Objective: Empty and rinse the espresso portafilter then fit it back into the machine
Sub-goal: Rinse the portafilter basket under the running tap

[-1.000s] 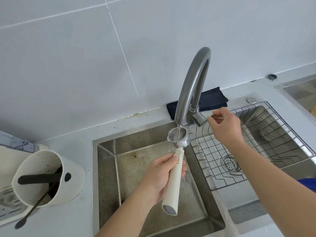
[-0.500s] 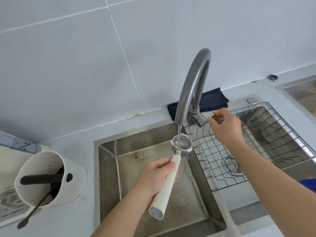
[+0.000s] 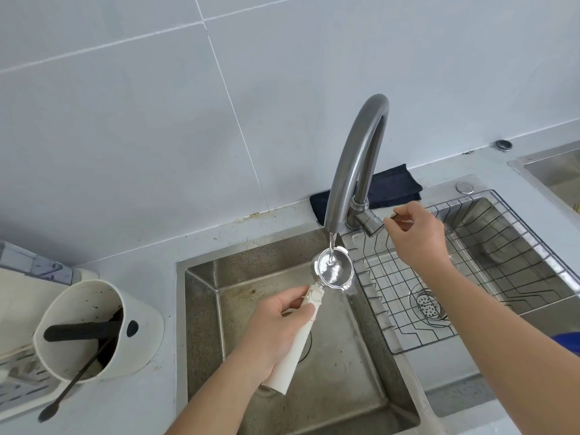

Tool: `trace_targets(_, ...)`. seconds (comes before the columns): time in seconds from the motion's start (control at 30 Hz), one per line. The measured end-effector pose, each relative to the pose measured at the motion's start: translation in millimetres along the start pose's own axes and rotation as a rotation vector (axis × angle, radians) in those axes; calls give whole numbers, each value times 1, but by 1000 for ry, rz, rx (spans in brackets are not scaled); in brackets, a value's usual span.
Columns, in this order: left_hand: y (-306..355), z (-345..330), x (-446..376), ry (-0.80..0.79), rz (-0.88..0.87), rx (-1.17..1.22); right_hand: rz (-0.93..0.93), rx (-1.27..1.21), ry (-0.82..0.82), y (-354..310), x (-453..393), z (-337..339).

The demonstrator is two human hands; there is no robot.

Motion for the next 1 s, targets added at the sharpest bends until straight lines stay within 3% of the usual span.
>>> trace_targets(0.43,6,-20,-7,-12,-53,210,-7,-10,7,0,1,0)
trace_targets(1.0,16,-33,-11,-82,74,415,-24,-54,15,-1,3,0)
Point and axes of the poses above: each hand's wrist, its own x-axis away from the middle knuckle, its own z-axis out of the back of the hand, y = z × x, the point moved 1 cm from there along -x, towards the middle knuckle, and after that the axes turned 12 degrees about -x, right-handed, at the moved point
